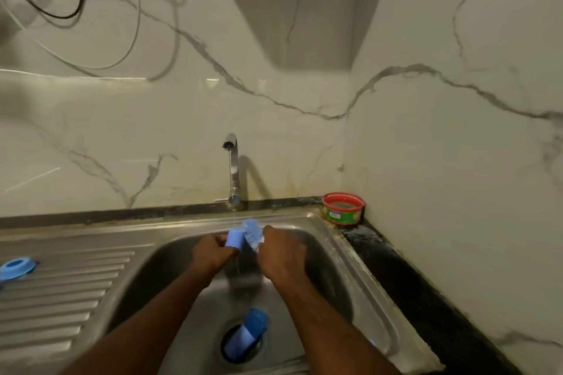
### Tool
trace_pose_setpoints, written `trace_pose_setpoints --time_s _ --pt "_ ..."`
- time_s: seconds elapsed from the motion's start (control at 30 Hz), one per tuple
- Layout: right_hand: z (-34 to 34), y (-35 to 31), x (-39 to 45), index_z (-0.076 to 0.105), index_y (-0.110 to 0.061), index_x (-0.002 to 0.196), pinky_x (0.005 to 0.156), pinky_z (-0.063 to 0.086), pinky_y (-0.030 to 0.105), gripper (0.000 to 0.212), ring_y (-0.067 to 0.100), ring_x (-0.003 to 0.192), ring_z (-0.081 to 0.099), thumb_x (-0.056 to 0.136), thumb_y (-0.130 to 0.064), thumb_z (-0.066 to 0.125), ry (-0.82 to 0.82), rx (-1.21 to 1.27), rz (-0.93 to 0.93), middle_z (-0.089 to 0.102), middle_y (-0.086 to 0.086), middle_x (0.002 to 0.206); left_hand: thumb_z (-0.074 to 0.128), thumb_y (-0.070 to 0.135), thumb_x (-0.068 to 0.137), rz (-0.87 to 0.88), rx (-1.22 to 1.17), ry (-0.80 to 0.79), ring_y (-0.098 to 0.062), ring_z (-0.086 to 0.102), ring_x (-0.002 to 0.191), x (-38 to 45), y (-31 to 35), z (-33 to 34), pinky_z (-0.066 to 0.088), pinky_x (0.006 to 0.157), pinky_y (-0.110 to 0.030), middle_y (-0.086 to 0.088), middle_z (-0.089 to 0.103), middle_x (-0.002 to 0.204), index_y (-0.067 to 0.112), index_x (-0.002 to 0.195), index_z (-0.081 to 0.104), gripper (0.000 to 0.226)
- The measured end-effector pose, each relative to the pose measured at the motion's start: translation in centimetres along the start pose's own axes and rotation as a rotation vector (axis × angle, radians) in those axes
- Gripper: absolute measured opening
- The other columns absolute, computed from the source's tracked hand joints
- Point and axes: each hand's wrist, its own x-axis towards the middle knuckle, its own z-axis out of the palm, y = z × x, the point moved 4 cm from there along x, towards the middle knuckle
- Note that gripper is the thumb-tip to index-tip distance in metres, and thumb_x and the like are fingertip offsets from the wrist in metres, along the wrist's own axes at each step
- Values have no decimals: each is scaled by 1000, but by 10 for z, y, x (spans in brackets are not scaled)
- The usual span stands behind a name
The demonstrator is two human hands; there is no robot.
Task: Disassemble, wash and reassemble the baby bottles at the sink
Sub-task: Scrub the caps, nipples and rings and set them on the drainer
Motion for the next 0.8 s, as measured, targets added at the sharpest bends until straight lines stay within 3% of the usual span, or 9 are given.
trace_pose_setpoints --time_s 0.07,0.17,0.23,0.33,0.4,0.5,0.6,0.7,0.8 --pt "-1 -7 0 51 -19 133 99 49 40 41 26 113 60 97 -38 61 28 -9 16 61 8 129 82 22 83 -7 -81 -29 -18 68 93 1 2 11 58 81 -32 -8 72 109 11 121 68 42" --pt "-3 -17 0 53 -20 132 95 44 37 40 24 112 60 99 -44 56 28 4 2 62 7 127 80 32 86 114 13 -71 -15 65 95 0 10 25 49 78 -21 -6 70 113 12 120 65 42" --pt "-3 -21 -1 54 -24 128 89 45 36 37 24 108 62 98 -46 55 69 13 -73 65 5 122 79 31 87 168 28 -15 -18 63 97 1 16 21 44 82 -24 -6 69 110 9 116 66 38" --pt "-1 -26 -1 52 -28 133 96 48 39 39 23 112 62 97 -43 59 36 -28 -154 64 3 127 75 18 91 149 -51 84 -25 64 108 3 14 6 46 90 -31 -11 67 117 5 120 62 35" --pt "2 -31 -2 45 -32 142 95 50 39 45 24 111 63 100 -39 56 -5 -74 -203 64 5 129 71 15 94 152 -49 90 -28 63 115 7 7 -2 47 95 -32 -13 67 121 4 122 60 32" --pt "4 -31 -2 30 -37 153 82 56 36 65 26 99 67 98 -24 61 -28 -181 -213 64 11 122 65 20 99 219 2 33 -26 62 118 5 10 -9 45 97 -30 -12 66 124 6 125 61 29" --pt "-4 -27 -1 14 -36 157 82 53 38 81 29 108 64 95 -23 64 52 -129 -170 62 12 130 70 27 95 289 -22 28 -17 63 112 5 17 -11 43 92 -24 -6 67 122 13 121 62 30" --pt "-16 -18 3 37 -21 143 86 52 39 56 29 108 65 95 -31 63 183 -139 -77 66 11 124 79 27 87 322 22 28 -15 63 111 2 25 -9 49 96 -29 -3 67 125 17 126 60 44" --pt "-21 -14 -2 60 -30 123 87 54 39 28 24 102 66 98 -41 55 221 -167 -99 70 2 114 74 28 92 343 -28 38 -18 63 113 1 29 -7 50 102 -35 -6 67 125 13 126 60 40"
